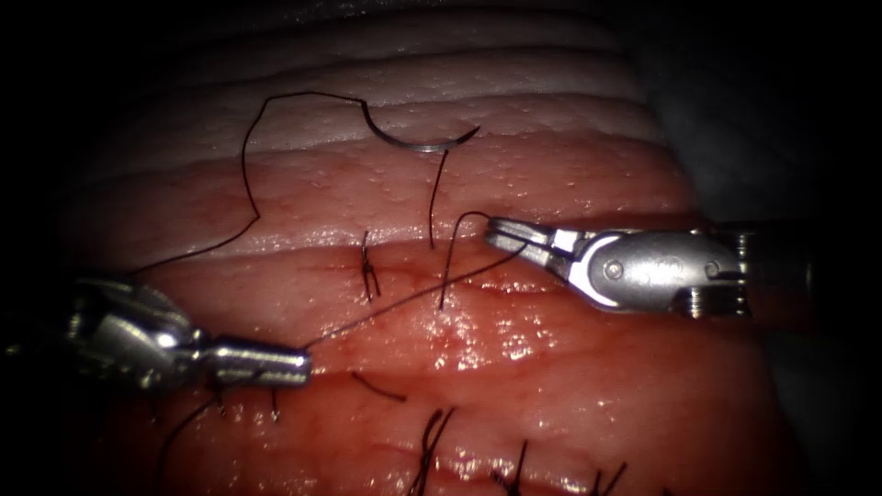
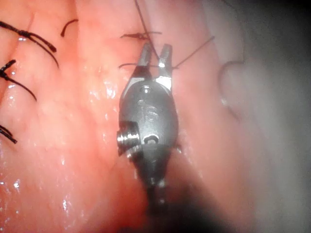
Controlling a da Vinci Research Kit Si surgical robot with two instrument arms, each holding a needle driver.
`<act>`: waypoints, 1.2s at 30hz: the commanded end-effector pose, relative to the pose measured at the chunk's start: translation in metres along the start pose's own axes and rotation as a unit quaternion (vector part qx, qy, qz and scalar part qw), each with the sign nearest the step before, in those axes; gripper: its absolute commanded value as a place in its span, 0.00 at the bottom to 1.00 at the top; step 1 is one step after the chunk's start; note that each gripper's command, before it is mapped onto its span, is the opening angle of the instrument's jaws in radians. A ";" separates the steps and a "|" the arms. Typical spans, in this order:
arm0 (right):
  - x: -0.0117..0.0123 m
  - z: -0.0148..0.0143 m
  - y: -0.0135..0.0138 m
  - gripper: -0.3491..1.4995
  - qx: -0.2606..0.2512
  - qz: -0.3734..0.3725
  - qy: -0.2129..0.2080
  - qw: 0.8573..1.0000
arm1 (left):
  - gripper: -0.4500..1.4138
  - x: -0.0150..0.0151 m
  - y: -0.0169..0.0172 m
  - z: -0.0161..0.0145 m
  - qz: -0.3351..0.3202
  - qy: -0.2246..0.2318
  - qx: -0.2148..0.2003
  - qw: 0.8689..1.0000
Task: Wound Closure
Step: Wrap suture counter-clockwise twice around right hand
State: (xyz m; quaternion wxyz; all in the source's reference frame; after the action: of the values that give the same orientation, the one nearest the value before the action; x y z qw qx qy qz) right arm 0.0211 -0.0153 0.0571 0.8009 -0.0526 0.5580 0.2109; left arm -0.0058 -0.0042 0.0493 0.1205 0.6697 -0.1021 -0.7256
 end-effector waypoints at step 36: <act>0.0028 0.0105 0.0008 0.00 0.192 -0.056 0.049 0.979 | 0.00 -0.0012 -0.0073 0.0020 0.024 0.003 0.030 0.999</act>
State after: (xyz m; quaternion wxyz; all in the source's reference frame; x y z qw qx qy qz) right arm 0.0301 -0.0105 0.0581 0.7787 0.0605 0.6224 0.0509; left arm -0.0077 0.0033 0.0481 0.1135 0.6729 -0.1413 -0.7172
